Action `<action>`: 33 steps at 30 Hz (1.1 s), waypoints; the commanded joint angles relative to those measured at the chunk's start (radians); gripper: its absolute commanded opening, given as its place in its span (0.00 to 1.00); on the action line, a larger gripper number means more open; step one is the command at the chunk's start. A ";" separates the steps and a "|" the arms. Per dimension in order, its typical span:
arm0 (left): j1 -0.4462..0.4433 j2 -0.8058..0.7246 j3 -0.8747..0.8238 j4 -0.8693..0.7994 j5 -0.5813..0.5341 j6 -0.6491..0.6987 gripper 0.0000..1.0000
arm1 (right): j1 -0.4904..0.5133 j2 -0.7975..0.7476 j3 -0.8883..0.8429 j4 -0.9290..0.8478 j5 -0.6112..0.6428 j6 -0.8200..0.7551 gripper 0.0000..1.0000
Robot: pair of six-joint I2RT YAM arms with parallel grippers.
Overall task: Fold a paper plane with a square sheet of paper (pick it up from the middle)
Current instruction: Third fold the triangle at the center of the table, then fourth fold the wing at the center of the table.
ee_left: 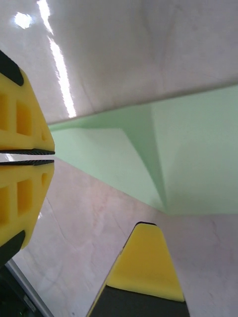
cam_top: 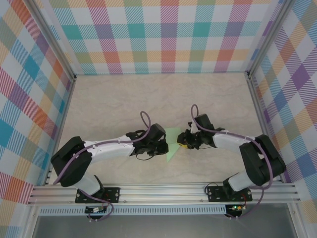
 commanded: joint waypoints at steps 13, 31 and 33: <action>0.057 0.183 0.089 -0.018 -0.058 0.062 0.09 | -0.037 0.080 0.009 -0.007 -0.057 -0.013 0.39; 0.081 0.253 0.068 0.019 -0.012 0.067 0.06 | -0.037 0.127 0.018 0.085 -0.141 -0.009 0.39; 0.080 0.252 0.069 0.014 -0.012 0.069 0.06 | -0.036 0.130 0.021 0.099 -0.160 -0.018 0.39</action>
